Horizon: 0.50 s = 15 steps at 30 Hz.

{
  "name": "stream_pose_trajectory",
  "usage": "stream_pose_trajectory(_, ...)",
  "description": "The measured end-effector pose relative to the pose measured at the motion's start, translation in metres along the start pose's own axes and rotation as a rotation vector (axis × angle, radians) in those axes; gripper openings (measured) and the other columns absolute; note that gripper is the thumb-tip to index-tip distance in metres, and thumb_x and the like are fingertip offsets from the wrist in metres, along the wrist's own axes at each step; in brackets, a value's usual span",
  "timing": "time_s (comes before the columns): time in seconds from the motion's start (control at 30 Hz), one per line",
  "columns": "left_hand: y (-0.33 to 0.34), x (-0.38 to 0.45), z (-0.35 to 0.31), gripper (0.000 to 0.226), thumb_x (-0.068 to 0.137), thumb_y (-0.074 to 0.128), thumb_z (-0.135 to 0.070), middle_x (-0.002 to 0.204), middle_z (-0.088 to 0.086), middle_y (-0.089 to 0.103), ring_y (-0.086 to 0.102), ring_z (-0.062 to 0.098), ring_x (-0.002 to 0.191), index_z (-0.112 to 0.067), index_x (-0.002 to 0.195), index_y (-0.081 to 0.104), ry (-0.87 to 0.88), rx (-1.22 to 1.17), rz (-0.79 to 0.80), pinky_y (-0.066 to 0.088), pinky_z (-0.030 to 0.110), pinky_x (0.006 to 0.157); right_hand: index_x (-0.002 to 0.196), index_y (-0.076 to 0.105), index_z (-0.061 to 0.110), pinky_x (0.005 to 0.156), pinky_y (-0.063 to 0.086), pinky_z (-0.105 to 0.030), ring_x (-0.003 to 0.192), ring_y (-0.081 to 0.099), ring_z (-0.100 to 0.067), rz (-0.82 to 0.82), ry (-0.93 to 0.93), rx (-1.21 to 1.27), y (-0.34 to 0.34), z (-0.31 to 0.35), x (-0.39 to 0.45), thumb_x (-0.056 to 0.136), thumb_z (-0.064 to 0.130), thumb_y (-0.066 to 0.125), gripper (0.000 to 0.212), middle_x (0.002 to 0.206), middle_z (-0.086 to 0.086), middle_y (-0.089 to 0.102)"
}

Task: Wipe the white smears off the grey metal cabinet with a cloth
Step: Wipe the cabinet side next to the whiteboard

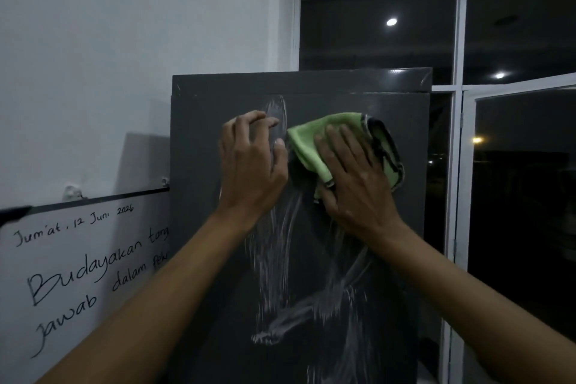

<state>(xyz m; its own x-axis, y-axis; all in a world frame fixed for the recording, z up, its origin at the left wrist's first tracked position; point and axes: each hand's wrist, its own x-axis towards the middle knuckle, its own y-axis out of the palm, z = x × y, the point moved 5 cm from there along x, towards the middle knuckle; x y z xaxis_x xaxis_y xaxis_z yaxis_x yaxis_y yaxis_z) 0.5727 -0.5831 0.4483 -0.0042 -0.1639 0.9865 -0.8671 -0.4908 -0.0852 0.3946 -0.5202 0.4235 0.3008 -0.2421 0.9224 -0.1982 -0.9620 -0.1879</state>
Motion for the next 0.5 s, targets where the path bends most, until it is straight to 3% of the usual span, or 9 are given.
stream_pose_trajectory(0.07, -0.001, 0.002, -0.002, 0.035, 0.100, 0.054, -0.025, 0.140, 0.011, 0.052, 0.041, 0.028, 0.135, -0.011, 0.131, 0.062, -0.016, -0.004, 0.014, 0.036, 0.041, 0.112, 0.161, 0.040, 0.009, 0.129, 0.022, -0.055, 0.159, 0.027, -0.033, -0.033, -0.016, -0.024, -0.005, -0.009, 0.005, 0.095, 0.027, 0.059, 0.071, 0.169, -0.014, 0.034)
stream_pose_trajectory(0.23, -0.002, 0.001, -0.005, 0.035, 0.101, 0.051, -0.026, 0.140, 0.010, 0.053, 0.042, 0.026, 0.135, -0.011, 0.130, 0.062, -0.018, -0.007, 0.002, 0.036, 0.041, 0.112, 0.165, 0.033, 0.013, 0.132, 0.009, -0.049, 0.162, 0.017, -0.032, -0.110, 0.225, -0.014, -0.008, -0.016, 0.040, 0.097, 0.033, 0.049, 0.072, 0.173, -0.012, 0.025)
stream_pose_trajectory(0.4, -0.001, -0.007, 0.006, 0.036, 0.103, 0.052, -0.027, 0.144, 0.011, 0.051, 0.040, 0.026, 0.140, -0.010, 0.134, 0.059, -0.053, 0.018, 0.044, 0.035, 0.046, 0.115, 0.164, 0.034, 0.010, 0.131, 0.013, -0.053, 0.162, 0.018, -0.034, -0.020, -0.028, -0.045, 0.009, 0.005, 0.037, 0.096, 0.032, 0.054, 0.074, 0.173, -0.013, 0.026)
stream_pose_trajectory(0.5, -0.002, -0.010, 0.014, 0.039, 0.104, 0.052, -0.028, 0.152, 0.012, 0.045, 0.033, 0.027, 0.148, -0.008, 0.138, 0.056, -0.110, 0.019, 0.059, 0.028, 0.049, 0.122, 0.163, 0.035, 0.009, 0.131, 0.012, -0.053, 0.161, 0.020, -0.034, 0.012, -0.090, -0.064, 0.009, 0.005, 0.049, 0.096, 0.031, 0.056, 0.074, 0.172, -0.013, 0.028)
